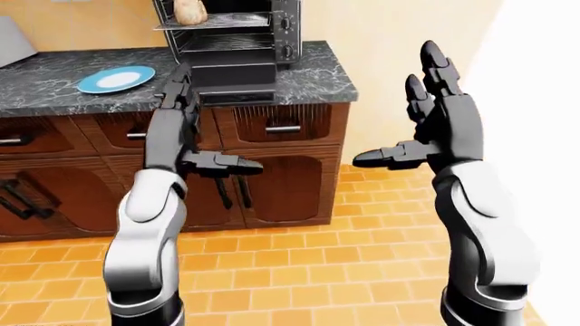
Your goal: Pick the bread from the top rack and place it on the plate on the counter.
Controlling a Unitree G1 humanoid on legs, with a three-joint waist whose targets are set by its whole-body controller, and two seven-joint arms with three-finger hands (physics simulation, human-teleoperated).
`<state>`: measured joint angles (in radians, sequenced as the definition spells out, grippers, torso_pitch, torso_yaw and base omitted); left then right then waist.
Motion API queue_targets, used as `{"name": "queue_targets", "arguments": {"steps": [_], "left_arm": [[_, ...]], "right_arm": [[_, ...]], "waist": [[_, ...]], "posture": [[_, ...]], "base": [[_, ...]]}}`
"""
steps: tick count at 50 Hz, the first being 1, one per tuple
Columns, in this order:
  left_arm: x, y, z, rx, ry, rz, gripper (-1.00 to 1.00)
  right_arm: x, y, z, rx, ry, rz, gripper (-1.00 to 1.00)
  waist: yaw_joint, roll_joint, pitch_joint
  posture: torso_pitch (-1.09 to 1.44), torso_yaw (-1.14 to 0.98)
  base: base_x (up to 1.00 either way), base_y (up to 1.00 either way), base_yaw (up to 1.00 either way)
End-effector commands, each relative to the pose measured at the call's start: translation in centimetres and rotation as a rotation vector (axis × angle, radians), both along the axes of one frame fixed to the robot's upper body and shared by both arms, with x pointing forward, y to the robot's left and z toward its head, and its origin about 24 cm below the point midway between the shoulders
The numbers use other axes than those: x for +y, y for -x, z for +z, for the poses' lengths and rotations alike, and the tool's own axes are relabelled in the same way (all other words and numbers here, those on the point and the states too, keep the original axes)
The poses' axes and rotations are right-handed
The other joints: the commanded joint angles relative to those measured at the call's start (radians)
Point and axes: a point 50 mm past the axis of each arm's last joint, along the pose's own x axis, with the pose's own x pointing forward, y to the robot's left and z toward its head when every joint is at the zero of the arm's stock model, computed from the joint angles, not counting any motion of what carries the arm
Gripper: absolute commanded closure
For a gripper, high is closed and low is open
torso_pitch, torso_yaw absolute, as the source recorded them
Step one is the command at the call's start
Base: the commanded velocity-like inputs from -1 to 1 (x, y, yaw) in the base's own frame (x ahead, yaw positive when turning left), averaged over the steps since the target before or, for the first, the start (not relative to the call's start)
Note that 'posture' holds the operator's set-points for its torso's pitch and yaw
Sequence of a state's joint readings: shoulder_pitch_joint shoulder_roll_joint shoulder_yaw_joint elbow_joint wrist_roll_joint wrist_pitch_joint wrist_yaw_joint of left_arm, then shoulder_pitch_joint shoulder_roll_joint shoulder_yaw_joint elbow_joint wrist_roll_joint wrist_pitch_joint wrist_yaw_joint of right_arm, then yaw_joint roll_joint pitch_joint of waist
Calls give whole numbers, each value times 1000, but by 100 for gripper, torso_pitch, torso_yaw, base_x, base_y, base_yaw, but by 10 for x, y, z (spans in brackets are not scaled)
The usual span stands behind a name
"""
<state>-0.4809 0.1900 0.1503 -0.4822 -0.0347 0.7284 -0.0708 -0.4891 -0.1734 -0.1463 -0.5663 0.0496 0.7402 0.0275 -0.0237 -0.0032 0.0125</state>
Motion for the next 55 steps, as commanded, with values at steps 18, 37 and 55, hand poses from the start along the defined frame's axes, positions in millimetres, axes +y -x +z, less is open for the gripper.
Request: {"name": "queue_targets", "arguments": {"steps": [18,37,55], "left_arm": [[20,2,64,-137,-36,75,-100],[30,12,95,-184,-79,98,-100],[32,19,110,-224,-88,118,-100]], "right_arm": [[0,-6,72,-121,30,28,-100],[-2,-3,109,-179,48,39,-100],[0,6,127,-234,33,56,-100]], "waist": [[17,-52,10],[19,28,24],[-12,62,31]], "posture": [[0,0],[0,0],[0,0]], "base": [[11,63,0],[11,67,0],[26,30,0]]}}
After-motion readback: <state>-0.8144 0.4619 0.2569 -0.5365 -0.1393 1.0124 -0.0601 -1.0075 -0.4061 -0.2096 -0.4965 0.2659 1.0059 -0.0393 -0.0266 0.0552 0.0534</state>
